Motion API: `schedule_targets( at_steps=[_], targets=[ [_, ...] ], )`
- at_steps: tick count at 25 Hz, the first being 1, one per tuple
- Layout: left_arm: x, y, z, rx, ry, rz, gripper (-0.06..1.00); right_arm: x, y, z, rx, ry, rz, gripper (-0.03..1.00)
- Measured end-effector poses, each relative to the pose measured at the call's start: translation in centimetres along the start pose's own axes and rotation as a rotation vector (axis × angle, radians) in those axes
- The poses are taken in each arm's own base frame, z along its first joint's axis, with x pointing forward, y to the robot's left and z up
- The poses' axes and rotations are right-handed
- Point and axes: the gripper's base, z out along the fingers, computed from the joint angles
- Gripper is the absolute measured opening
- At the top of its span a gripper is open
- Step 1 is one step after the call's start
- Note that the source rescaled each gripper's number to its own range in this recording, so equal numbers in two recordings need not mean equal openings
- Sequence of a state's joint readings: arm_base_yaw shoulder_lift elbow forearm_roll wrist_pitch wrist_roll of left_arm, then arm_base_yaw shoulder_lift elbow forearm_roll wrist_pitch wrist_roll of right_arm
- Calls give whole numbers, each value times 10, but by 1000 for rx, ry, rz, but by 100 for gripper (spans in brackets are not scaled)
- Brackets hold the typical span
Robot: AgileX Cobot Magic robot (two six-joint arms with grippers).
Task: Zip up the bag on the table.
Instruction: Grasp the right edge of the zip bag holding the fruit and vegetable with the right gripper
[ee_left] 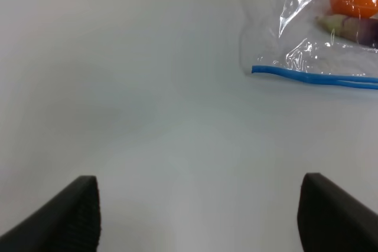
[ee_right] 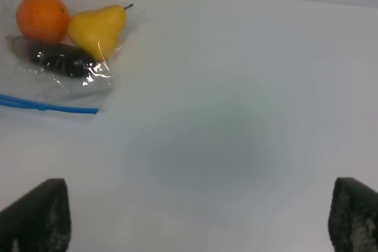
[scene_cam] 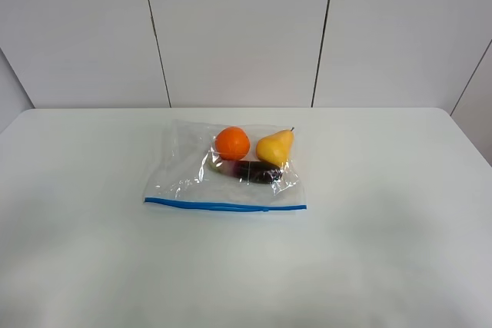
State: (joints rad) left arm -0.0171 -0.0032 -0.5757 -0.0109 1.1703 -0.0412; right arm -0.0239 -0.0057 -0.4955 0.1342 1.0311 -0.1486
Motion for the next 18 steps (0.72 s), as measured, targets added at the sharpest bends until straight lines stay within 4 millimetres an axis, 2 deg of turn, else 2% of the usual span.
schedule_targets(
  at_steps=[11, 14, 15, 18],
  targets=[
    [0, 0, 0, 0, 0, 0, 87, -2, 0, 0, -1, 0, 1, 97],
    [0, 0, 0, 0, 0, 0, 87, -21, -1, 1, -16, 30, 13, 97],
    [0, 0, 0, 0, 0, 0, 87, -21, -1, 1, -16, 30, 13, 97],
    [0, 0, 0, 0, 0, 0, 87, -51, -2, 13, -45, 82, 43, 97]
  ],
)
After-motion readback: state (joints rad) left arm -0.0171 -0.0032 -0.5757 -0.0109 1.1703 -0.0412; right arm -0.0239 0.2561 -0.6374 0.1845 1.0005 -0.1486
